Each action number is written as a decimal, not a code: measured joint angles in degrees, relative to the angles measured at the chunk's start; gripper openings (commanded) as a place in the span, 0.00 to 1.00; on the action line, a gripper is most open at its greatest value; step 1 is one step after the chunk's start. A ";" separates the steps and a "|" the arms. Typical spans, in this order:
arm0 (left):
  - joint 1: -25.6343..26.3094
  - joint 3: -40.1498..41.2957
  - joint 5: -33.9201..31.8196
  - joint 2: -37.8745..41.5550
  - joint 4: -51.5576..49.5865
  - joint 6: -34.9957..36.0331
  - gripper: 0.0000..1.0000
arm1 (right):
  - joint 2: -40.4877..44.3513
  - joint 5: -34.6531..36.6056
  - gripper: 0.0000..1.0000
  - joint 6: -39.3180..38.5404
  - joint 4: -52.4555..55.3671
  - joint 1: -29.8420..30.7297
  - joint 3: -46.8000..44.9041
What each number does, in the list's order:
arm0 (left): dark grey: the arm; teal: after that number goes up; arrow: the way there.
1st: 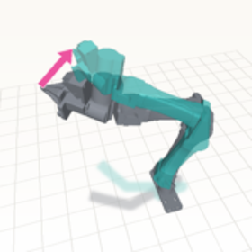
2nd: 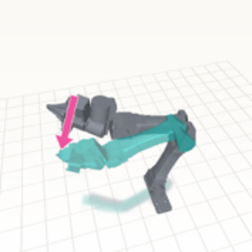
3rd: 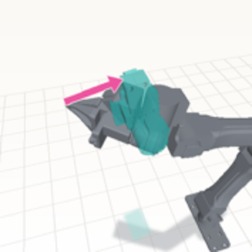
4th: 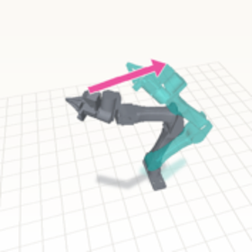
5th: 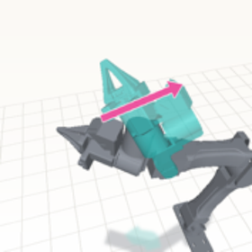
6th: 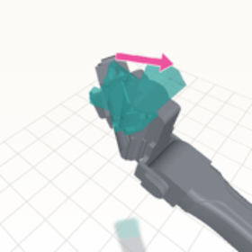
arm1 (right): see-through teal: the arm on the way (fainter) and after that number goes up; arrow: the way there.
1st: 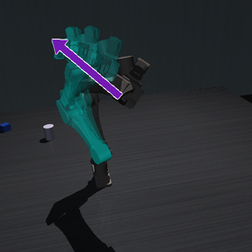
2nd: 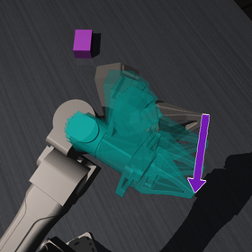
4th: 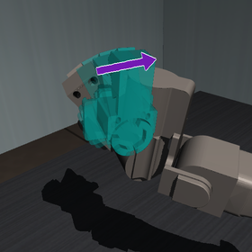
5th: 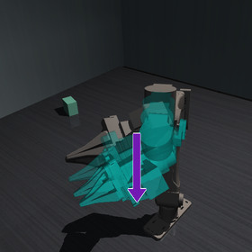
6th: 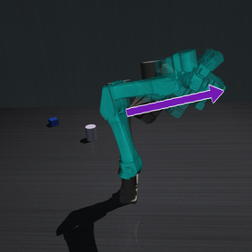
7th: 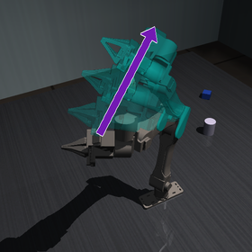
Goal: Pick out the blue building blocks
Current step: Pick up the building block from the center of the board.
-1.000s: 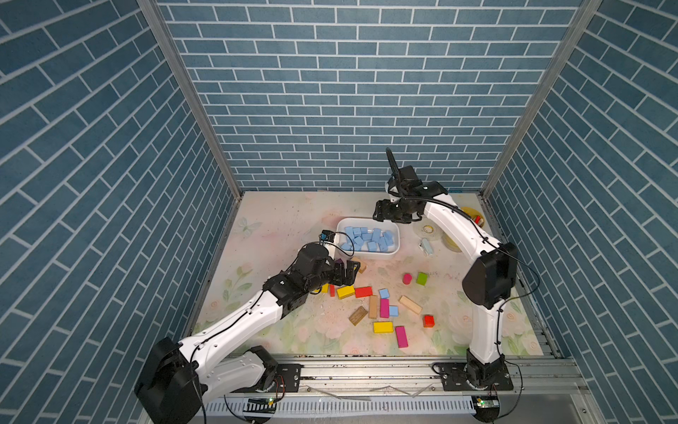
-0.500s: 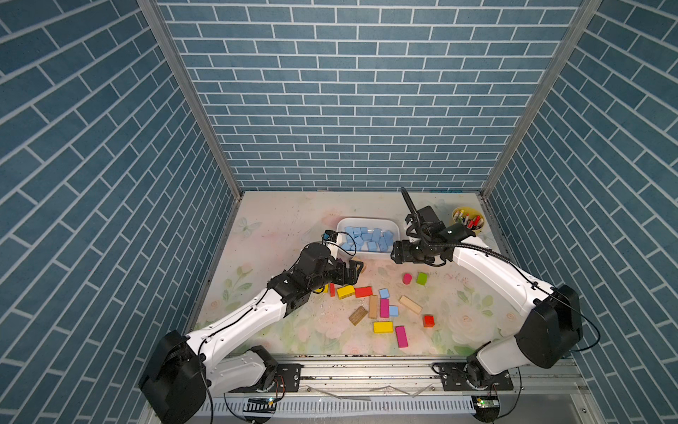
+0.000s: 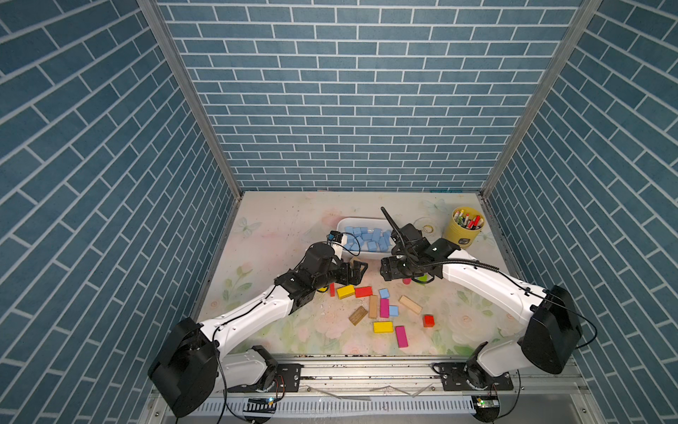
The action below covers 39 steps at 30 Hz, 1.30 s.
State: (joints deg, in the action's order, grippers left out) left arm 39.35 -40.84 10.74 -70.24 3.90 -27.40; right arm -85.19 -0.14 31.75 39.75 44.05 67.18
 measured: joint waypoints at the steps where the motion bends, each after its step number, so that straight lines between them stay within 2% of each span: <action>1: 0.00 0.00 0.04 0.00 0.04 0.00 0.99 | -0.59 0.20 0.83 0.04 0.00 0.22 0.00; 12: 0.00 0.00 0.04 0.00 0.70 0.22 0.99 | -5.38 1.75 0.83 1.03 0.15 1.81 2.64; 21: 0.00 0.00 -0.70 1.31 -0.20 -0.04 0.99 | -6.10 3.04 0.82 1.03 0.83 2.71 3.41; 32: 0.00 2.23 -1.92 3.58 -0.22 -0.04 0.99 | -14.03 3.63 0.73 1.46 3.45 4.98 6.38; 39: 0.00 2.21 -1.60 2.93 -0.17 0.09 0.99 | -15.23 3.63 0.63 1.46 4.90 6.14 6.38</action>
State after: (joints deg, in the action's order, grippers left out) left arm 39.35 -38.63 9.15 -67.31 3.73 -27.31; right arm -100.42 3.49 33.21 44.64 50.19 73.56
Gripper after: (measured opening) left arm 0.994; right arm 0.649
